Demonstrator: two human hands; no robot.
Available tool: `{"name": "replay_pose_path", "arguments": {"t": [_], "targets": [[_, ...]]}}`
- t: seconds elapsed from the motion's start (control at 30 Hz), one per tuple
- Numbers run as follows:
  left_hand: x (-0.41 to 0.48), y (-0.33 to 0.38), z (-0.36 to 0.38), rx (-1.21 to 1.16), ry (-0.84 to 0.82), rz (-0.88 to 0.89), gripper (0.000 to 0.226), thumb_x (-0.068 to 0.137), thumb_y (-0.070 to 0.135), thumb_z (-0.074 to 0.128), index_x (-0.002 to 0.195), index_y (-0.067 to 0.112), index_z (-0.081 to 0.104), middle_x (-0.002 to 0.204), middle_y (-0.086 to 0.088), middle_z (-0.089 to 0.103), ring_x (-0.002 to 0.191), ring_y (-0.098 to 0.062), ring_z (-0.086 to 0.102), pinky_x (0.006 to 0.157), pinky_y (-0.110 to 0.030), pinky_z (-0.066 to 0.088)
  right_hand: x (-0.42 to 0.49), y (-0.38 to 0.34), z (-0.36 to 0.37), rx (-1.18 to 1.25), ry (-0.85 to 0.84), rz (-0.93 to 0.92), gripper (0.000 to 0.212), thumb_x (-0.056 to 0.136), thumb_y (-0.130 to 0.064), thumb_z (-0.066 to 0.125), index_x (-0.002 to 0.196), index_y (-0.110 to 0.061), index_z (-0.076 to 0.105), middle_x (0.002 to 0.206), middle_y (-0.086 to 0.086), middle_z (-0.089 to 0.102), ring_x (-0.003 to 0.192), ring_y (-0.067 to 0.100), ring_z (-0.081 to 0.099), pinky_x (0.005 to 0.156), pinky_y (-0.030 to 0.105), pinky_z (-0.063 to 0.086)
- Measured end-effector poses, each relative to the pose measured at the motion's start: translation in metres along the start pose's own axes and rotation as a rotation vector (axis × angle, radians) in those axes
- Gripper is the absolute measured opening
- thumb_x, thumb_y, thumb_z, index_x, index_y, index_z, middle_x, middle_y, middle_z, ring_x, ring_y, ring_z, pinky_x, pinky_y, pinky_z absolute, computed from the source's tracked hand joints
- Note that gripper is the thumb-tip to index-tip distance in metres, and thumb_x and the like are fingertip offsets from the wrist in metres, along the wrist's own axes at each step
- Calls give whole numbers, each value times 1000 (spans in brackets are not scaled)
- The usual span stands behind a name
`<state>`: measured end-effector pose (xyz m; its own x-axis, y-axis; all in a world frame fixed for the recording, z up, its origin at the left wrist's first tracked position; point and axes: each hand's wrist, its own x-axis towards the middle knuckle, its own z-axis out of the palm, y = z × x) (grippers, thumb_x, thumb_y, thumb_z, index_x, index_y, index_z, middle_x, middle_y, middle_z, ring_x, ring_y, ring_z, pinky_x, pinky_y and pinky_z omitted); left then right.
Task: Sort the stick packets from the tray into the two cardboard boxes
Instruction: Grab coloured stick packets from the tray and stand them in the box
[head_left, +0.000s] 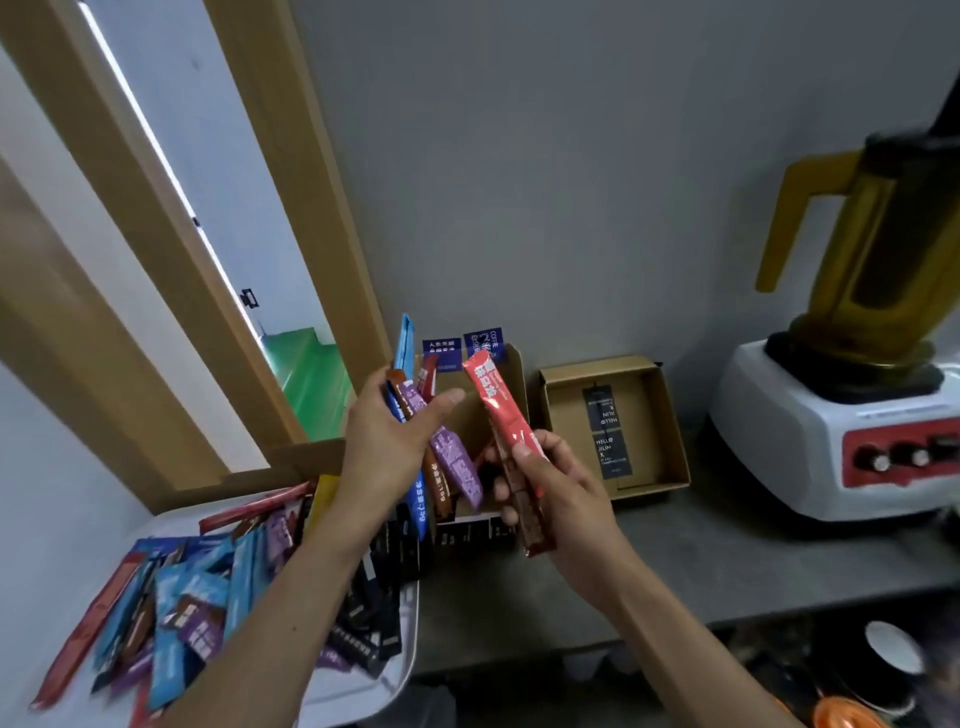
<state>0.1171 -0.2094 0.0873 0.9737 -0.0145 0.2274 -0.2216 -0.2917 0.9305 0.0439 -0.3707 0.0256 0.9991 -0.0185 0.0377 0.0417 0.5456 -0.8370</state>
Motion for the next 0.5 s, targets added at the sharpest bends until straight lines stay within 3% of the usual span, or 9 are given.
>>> {"name": "replay_pose_path", "arguments": {"t": [0.1,0.23,0.33,0.4,0.5], "targets": [[-2,4,0,-31,-11,-31,23,87,28,80,94,26,58,86,-1,69,72,-10,70,72,-30,54,3,4,0,7,-41,-6,47,98,-25,67,134,-4,47,107,17,72,74,20,62,61,29,54],[-7,16,-3,41,-75,28,22,90,28,77,95,34,56,87,6,70,72,1,71,67,-18,54,5,10,1,-13,-93,-3,47,95,-28,66,134,-8,51,98,20,69,72,21,64,65,31,56],[-4,23,-9,52,-133,22,25,86,23,80,96,32,60,85,5,73,74,-4,73,72,-25,58,9,13,5,-18,-104,-1,47,94,-26,67,133,-6,52,87,15,69,70,21,65,64,31,56],[-2,24,-13,85,-180,-1,28,84,21,83,98,33,61,86,4,75,74,-8,75,75,-30,61,10,15,6,-25,-98,-14,44,94,-27,68,129,-5,53,90,14,70,74,21,68,66,33,58],[-3,26,-18,103,-175,-10,33,84,25,82,99,38,56,91,4,73,77,-6,75,73,-27,60,10,20,6,-121,-20,-43,40,93,-36,69,119,-7,59,105,14,74,88,24,71,78,39,60]]}}
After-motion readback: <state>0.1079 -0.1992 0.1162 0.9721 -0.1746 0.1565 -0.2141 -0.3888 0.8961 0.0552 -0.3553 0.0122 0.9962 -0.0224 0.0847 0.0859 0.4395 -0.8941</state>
